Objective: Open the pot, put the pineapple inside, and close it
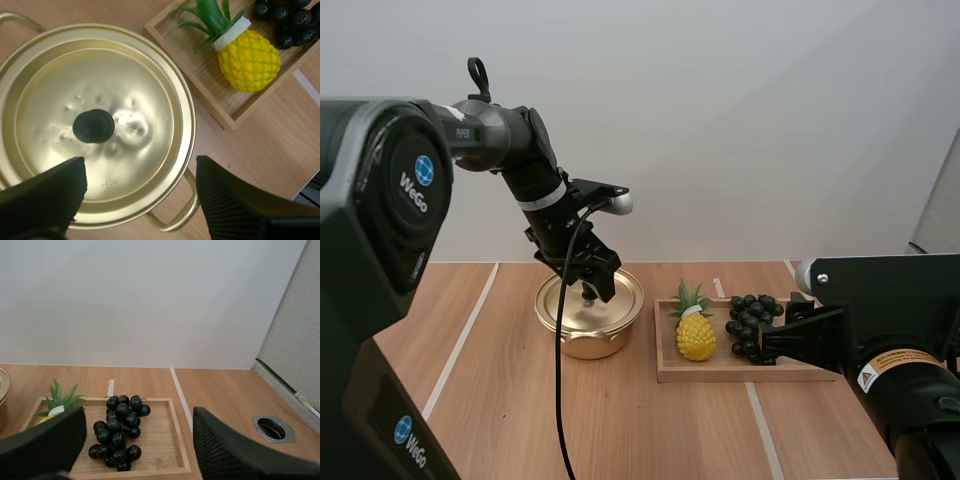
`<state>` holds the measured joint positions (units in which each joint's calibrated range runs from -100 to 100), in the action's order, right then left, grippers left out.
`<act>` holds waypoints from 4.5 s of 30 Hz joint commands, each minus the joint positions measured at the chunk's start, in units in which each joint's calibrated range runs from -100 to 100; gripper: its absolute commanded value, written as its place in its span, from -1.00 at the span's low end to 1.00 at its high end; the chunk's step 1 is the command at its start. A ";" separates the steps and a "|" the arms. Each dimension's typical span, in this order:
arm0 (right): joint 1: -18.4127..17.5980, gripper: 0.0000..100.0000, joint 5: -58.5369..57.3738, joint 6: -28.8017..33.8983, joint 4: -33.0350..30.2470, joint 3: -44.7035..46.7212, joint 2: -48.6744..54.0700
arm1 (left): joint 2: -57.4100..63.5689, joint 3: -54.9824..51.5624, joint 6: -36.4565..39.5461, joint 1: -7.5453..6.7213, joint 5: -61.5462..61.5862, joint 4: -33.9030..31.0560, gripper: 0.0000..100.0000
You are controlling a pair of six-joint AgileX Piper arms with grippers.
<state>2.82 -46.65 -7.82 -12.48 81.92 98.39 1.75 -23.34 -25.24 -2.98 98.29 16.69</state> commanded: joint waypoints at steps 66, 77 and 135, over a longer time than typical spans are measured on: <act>-3.77 1.00 34.10 -1.48 4.43 -27.41 -45.76 | -8.53 0.60 2.37 -1.08 -22.30 -6.05 -1.00; -3.77 1.00 34.10 -1.48 4.43 -27.41 -45.76 | -0.57 15.88 4.34 -1.08 -4.17 -6.17 -1.00; -13.79 1.00 7.72 -7.18 10.52 -27.41 -74.78 | 26.29 73.02 20.73 -1.01 -99.72 -6.23 -1.00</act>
<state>-10.92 -37.53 -14.56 -2.21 54.74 24.03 27.91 49.66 -4.40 -3.95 -3.13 10.08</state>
